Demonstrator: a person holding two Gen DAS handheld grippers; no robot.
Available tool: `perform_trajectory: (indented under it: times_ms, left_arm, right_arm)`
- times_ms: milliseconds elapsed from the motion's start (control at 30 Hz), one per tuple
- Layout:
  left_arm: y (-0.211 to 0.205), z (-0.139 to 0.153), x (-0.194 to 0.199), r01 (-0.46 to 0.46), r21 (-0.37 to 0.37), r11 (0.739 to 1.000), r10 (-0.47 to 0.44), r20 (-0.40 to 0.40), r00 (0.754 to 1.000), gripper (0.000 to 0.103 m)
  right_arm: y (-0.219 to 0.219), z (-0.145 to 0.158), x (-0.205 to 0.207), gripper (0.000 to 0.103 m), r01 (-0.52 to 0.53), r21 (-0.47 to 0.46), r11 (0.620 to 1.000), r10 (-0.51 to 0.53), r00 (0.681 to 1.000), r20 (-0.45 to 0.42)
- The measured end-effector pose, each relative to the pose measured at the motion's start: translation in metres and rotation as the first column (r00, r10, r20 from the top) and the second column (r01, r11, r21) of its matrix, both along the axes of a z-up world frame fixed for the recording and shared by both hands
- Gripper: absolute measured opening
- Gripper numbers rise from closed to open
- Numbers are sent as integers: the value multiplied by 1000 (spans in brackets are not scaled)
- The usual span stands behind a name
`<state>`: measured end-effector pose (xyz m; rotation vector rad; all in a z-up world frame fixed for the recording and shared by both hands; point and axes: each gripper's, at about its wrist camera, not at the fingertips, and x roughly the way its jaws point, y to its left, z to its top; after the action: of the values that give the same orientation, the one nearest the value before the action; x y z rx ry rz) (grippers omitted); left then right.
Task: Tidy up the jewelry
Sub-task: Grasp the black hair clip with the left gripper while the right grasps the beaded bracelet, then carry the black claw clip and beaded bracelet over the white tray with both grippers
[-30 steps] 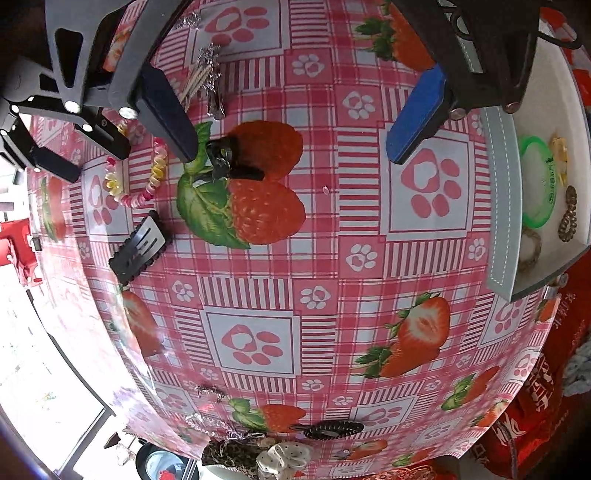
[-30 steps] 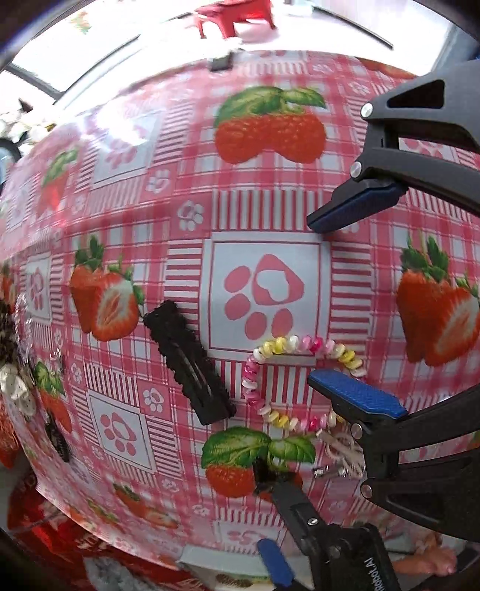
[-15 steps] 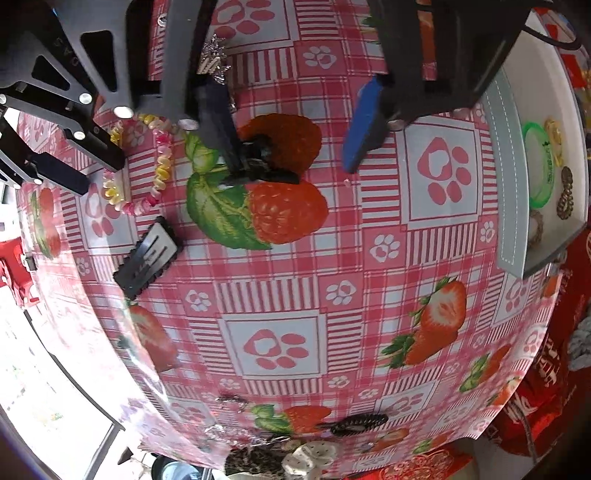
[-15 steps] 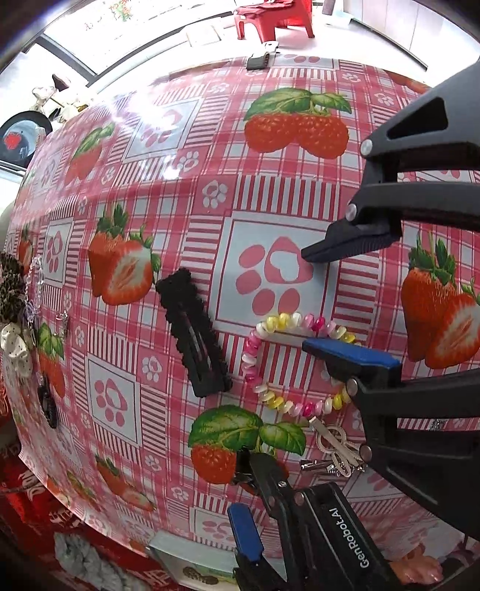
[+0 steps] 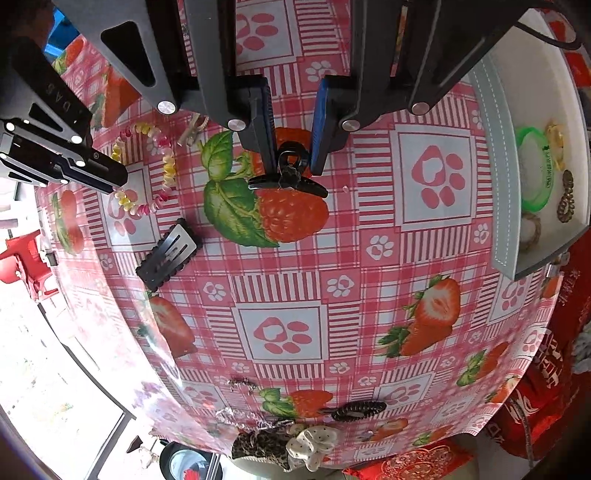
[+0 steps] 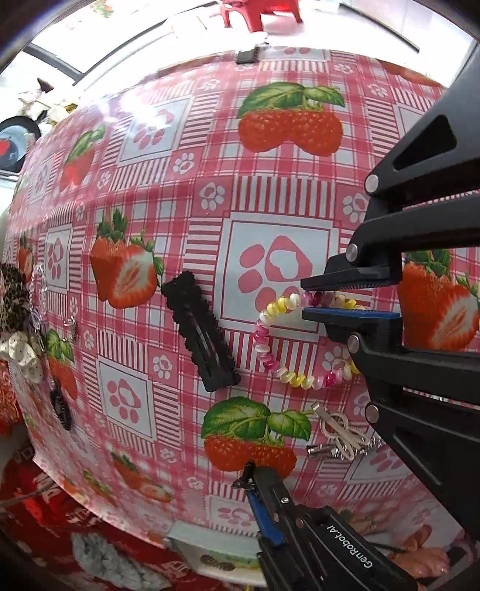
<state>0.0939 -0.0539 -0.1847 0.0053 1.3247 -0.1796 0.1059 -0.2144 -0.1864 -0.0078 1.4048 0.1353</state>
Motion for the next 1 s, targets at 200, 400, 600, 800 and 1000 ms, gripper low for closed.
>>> perform_trajectory:
  times_ms: [200,400,600,800,1000]
  left_arm:
    - [8,15,-6,2,-8,1000,-2,21,1000,24]
    - [21,31,-16,-3,-19,1000,4,46,999,24]
    - [33,42,-20,-20,-27,999,22,68,997,24]
    - [53,50,-28,-50,-30,998,52,83,995,24]
    - [82,58,-35,-100,-25,995,102,104,989,24]
  right_arm:
    - [-17,16,-1,9,25,42,999,-26,999,21]
    - [-22,28,-7,9,45,70,997,-47,998,32]
    - [-20,41,-6,9,47,83,995,-50,998,38]
    - [-4,56,-3,9,18,106,994,-24,998,54]
    - [27,69,1,9,-36,137,990,26,997,70]
